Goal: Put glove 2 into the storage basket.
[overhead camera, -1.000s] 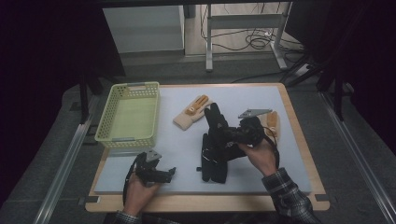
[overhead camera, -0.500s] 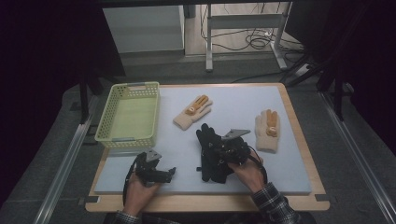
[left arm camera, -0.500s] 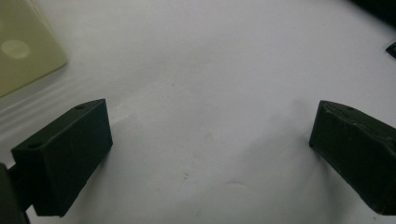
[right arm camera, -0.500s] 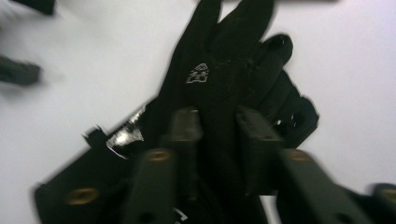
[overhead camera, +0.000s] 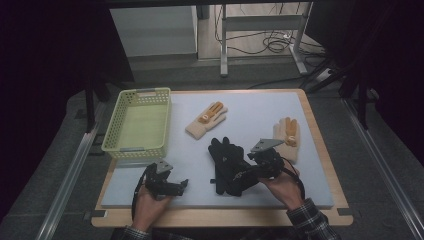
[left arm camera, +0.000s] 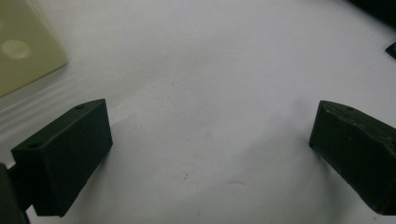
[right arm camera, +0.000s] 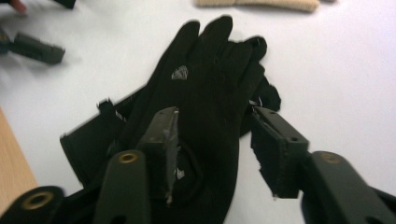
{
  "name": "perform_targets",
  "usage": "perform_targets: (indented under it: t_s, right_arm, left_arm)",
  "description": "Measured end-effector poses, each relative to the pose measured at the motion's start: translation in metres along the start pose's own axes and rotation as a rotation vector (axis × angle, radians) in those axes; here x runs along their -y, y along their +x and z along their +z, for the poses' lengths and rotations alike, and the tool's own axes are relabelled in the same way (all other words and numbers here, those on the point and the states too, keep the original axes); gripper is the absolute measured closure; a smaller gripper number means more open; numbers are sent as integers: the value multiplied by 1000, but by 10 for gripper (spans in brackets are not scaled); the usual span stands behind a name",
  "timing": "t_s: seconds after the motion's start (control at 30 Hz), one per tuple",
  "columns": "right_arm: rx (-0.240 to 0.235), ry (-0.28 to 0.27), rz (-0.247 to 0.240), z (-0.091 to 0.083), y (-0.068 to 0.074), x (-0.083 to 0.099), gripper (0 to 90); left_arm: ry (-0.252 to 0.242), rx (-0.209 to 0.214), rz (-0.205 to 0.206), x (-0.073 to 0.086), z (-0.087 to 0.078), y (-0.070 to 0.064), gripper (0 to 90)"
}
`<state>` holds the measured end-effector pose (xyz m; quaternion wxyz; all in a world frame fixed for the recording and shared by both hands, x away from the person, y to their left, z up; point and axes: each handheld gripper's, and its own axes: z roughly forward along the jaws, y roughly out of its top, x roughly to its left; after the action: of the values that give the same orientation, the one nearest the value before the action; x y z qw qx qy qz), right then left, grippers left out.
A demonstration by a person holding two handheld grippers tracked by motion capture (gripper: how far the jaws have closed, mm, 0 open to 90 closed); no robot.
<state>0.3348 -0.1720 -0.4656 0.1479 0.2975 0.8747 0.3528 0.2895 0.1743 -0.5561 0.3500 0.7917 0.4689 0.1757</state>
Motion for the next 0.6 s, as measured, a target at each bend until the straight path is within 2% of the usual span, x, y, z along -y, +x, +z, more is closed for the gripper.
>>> perform_targets:
  t_s: [0.17,0.2,0.33,0.4,0.43,0.5,0.6]
  right_arm:
    - [2,8,3,-9,-4,9,616]
    - [17,9,5,-14,-6,15,642]
    - [49,15,12,-20,-12,23,653]
    - [58,25,38,-21,-17,31,654]
    - [48,37,57,-19,-20,36,654]
    - [38,43,60,-17,-19,39,654]
    - [1,50,50,-9,-8,44,654]
  left_arm:
    - [-1,0,-1,0,0,0,0]
    - [-1,0,-1,0,0,0,0]
    - [2,0,3,0,0,0,0]
    - [2,0,3,0,0,0,0]
    - [4,1,4,0,0,0,0]
    - [2,0,3,0,0,0,0]
    - [5,-1,6,0,0,0,0]
